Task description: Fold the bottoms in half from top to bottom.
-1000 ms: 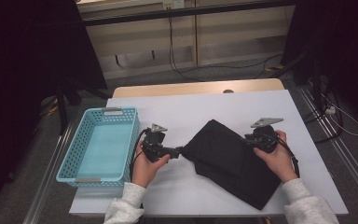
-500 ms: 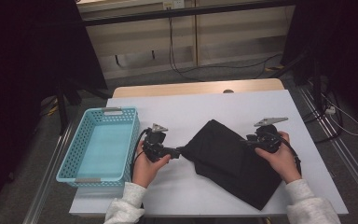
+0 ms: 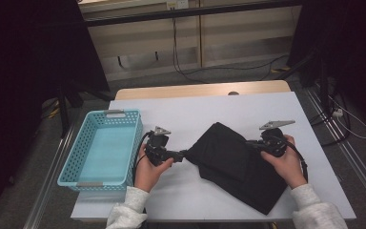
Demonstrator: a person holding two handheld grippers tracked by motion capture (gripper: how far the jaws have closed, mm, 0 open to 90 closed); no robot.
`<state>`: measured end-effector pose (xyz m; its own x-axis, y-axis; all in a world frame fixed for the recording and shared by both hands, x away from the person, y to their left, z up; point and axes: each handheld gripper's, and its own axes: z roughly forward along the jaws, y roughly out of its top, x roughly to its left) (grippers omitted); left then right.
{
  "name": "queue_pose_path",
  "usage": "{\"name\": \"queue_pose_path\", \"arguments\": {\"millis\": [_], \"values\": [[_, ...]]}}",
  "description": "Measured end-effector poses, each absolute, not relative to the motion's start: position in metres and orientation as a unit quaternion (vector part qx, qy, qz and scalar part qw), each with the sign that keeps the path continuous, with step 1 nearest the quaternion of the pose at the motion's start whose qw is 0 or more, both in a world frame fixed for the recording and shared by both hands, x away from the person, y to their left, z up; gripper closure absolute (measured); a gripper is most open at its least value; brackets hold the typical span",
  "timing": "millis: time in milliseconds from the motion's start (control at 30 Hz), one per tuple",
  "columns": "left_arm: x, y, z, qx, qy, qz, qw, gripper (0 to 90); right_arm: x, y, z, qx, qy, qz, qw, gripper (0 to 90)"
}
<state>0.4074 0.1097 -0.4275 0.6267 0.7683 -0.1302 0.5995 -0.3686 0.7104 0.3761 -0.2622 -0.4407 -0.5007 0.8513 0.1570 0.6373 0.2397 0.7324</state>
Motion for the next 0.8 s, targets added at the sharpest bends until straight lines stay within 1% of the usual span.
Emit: {"name": "queue_pose_path", "arguments": {"millis": [133,300,600,800], "values": [[0.407,0.109,-0.427,0.821,0.416,0.111,0.375,8.9,0.369,-0.264,-0.431,0.482,0.769,0.399,0.131,82.8],[0.407,0.109,-0.425,0.821,0.413,0.108,0.378,8.9,0.365,-0.265,-0.432,0.487,0.769,0.395,0.124,82.8],[0.407,0.110,-0.423,0.820,0.413,0.111,0.381,8.9,0.354,-0.279,-0.430,0.498,0.761,0.400,0.115,82.9],[0.406,0.107,-0.423,0.823,0.409,0.107,0.379,8.9,0.349,-0.285,-0.436,0.500,0.764,0.394,0.110,82.9]]}}
